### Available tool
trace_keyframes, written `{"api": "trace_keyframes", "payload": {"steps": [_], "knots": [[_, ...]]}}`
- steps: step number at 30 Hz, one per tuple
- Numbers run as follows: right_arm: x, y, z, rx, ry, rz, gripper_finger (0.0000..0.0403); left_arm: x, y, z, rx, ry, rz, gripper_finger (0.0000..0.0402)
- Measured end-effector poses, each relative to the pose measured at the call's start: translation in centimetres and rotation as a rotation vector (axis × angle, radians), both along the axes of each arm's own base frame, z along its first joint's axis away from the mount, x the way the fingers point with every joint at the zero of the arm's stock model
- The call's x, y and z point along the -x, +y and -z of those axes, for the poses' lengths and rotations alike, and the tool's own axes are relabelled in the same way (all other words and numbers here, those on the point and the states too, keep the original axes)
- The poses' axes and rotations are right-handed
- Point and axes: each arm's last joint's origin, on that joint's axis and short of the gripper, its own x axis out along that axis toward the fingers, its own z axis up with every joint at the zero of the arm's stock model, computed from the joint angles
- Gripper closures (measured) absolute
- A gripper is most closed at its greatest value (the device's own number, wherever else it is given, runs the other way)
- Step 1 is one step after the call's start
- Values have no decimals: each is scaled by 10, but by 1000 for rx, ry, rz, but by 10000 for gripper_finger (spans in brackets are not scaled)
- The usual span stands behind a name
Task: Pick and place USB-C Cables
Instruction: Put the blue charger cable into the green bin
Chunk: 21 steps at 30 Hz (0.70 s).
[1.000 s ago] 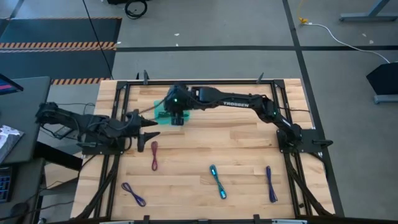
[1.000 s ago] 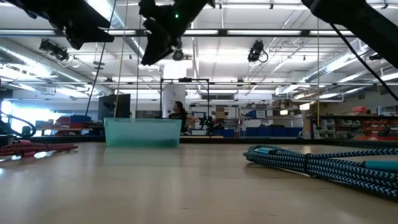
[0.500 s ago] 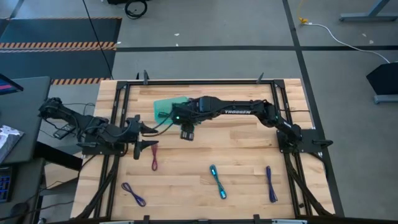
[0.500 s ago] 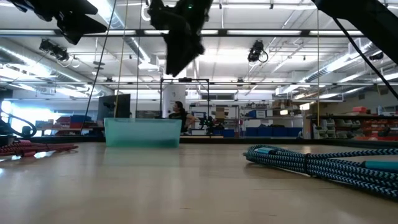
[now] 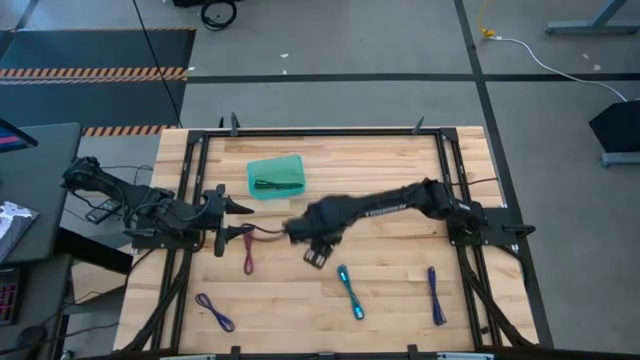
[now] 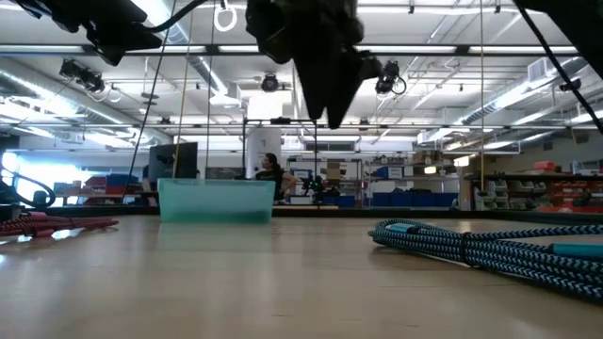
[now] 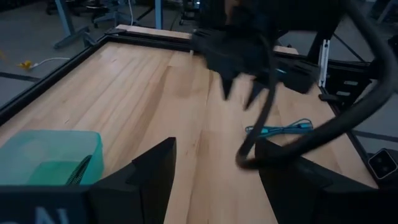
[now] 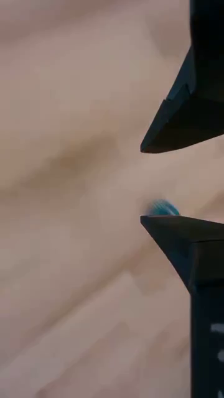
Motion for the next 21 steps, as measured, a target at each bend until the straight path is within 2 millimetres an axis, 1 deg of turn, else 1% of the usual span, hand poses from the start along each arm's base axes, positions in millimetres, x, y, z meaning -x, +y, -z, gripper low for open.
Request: {"api": "trace_keyframes", "payload": {"steps": [8, 12, 17, 21], "knots": [[17, 69, 17, -71, 39, 189, 226, 0, 0, 0, -22, 2, 2, 175], [29, 97, 30, -60, 60, 280, 230, 0, 0, 0, -27, 1, 5, 175], [40, 122, 54, -47, 32, 345, 233, -1, 0, -2, -19, -20, 5, 175], [48, 130, 76, -37, 54, 377, 234, -1, -1, -3, 14, -28, 38, 175]]}}
